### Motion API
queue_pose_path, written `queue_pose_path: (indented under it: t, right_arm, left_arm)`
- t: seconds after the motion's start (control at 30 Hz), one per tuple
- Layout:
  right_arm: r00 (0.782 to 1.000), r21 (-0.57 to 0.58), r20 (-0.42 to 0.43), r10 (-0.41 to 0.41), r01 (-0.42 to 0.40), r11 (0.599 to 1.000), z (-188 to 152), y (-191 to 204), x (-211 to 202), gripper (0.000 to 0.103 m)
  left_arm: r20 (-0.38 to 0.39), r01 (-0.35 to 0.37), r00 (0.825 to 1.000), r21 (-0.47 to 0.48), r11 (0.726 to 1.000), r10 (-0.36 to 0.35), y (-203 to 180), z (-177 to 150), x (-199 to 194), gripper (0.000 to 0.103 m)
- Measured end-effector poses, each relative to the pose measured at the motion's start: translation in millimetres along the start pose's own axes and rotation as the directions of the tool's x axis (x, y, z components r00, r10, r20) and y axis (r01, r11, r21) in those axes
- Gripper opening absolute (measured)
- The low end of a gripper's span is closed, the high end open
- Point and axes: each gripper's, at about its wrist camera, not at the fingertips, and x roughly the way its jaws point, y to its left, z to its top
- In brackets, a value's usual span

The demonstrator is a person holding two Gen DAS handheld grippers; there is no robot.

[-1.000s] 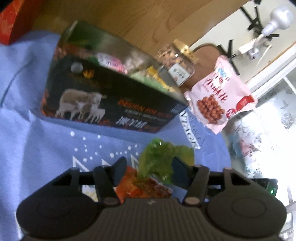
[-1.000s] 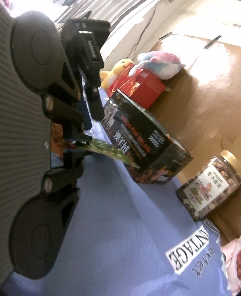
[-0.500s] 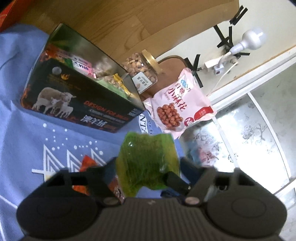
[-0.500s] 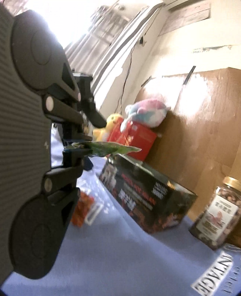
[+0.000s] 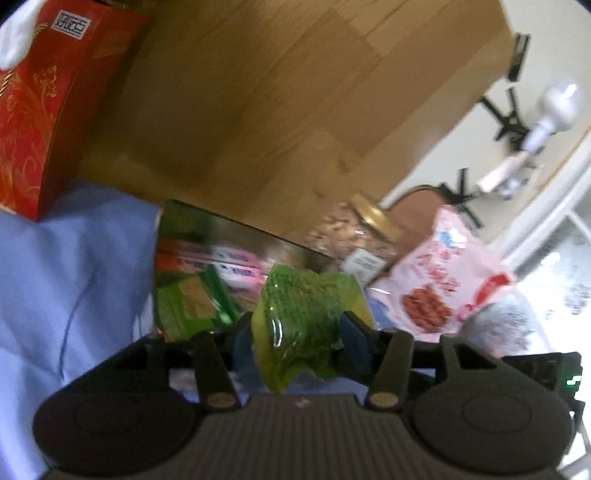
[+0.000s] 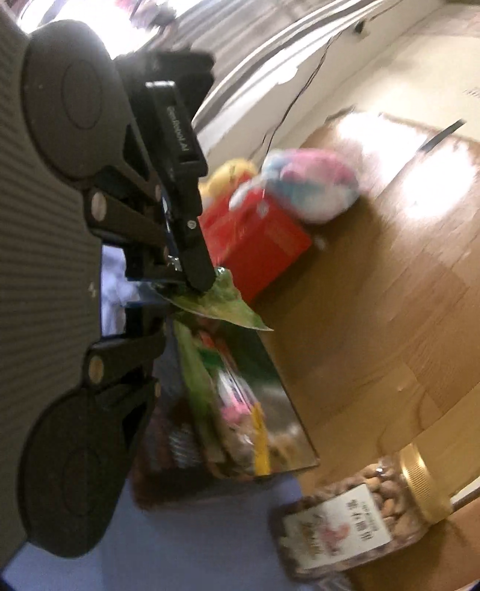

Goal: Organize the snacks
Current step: 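Lower the green leafy packet into the tin box and open the left tool, then grasp the orange spicy packet with the left tool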

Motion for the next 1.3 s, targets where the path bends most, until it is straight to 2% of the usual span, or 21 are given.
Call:
queue_pose_path:
  t: [0.07, 0.1, 0.17, 0.23, 0.3, 0.37, 0.5, 0.63, 0.77, 0.87, 0.97, 1.03, 1.13, 1.2, 1.27, 1.3]
  right_arm:
    - [0.999, -0.030, -0.015, -0.051, 0.051, 0.998, 3.6, -2.4, 10.1, 0.015]
    - [0.998, -0.043, -0.007, -0.057, 0.056, 0.997, 5.3, -2.9, 12.6, 0.015]
    - [0.993, -0.079, 0.005, -0.120, 0.120, 0.990, 9.8, -3.1, 17.4, 0.018]
    - [0.982, -0.115, 0.048, -0.184, 0.188, 0.975, 13.7, -3.6, 17.7, 0.028]
    - [0.957, -0.164, 0.101, -0.272, 0.286, 0.944, 14.7, 0.6, 17.0, 0.043]
    - [0.935, -0.213, 0.166, -0.314, 0.345, 0.914, 11.1, 5.7, 9.3, 0.047]
    - [0.939, -0.228, 0.214, -0.269, 0.316, 0.921, -4.4, 5.6, -19.7, 0.047]
    - [0.956, -0.226, 0.186, -0.226, 0.266, 0.937, -28.0, 3.1, -43.3, 0.047]
    - [0.969, -0.200, 0.110, -0.223, 0.242, 0.950, -58.4, -8.4, -64.4, 0.047]
    - [0.980, -0.198, 0.012, -0.200, 0.198, 0.960, -76.6, -14.0, -76.1, 0.047]
    - [0.973, -0.228, -0.054, -0.223, 0.206, 0.952, -89.8, -16.1, -82.6, 0.047]
    - [0.972, -0.196, -0.078, -0.223, 0.204, 0.959, -93.6, -22.3, -87.7, 0.047]
    - [0.973, -0.172, -0.060, -0.223, 0.210, 0.962, -86.8, -25.6, -93.2, 0.047]
    - [0.975, -0.200, -0.025, -0.222, 0.213, 0.956, -76.7, -18.9, -92.8, 0.047]
    - [0.973, -0.301, 0.019, -0.229, 0.224, 0.927, -64.5, -1.7, -86.0, 0.046]
    - [0.971, -0.372, 0.042, -0.235, 0.234, 0.898, -58.2, 11.5, -78.4, 0.045]
  left_arm:
    - [0.006, -0.044, 0.999, 0.027, 0.999, 0.044, -2.2, 2.3, 8.8, 0.052]
    - [0.018, -0.072, 0.997, 0.056, 0.996, 0.071, -6.3, 3.6, 12.9, 0.052]
    - [0.036, -0.131, 0.991, 0.090, 0.987, 0.128, -11.8, 5.4, 20.7, 0.055]
    - [0.052, -0.178, 0.983, 0.106, 0.978, 0.174, -14.1, 7.3, 25.9, 0.058]
    - [0.071, -0.187, 0.981, 0.104, 0.977, 0.181, -11.8, 7.9, 23.0, 0.062]
    - [0.091, -0.182, 0.981, 0.105, 0.978, 0.173, -11.2, 5.9, 15.6, 0.064]
    - [0.113, -0.165, 0.982, 0.115, 0.980, 0.152, -15.2, -5.5, -4.0, 0.064]
    - [0.112, -0.111, 0.989, 0.141, 0.984, 0.096, -20.1, -23.9, -25.2, 0.064]
    - [0.071, -0.068, 0.996, 0.159, 0.985, 0.058, -18.0, -46.2, -38.3, 0.064]
    - [-0.008, -0.048, 0.999, 0.171, 0.984, 0.050, -14.4, -65.0, -39.4, 0.064]
    - [-0.081, -0.038, 0.995, 0.185, 0.982, 0.054, -10.7, -84.6, -38.0, 0.064]
    - [-0.107, -0.043, 0.992, 0.184, 0.982, 0.063, -6.3, -94.9, -37.0, 0.064]
    - [-0.128, -0.051, 0.989, 0.165, 0.985, 0.072, 0.4, -102.9, -33.4, 0.064]
    - [-0.130, -0.062, 0.988, 0.151, 0.987, 0.082, 3.2, -103.9, -32.0, 0.064]
    - [-0.120, -0.053, 0.990, 0.143, 0.988, 0.070, 3.6, -102.8, -33.8, 0.064]
    - [-0.113, -0.047, 0.991, 0.142, 0.989, 0.064, 2.7, -102.2, -35.4, 0.064]
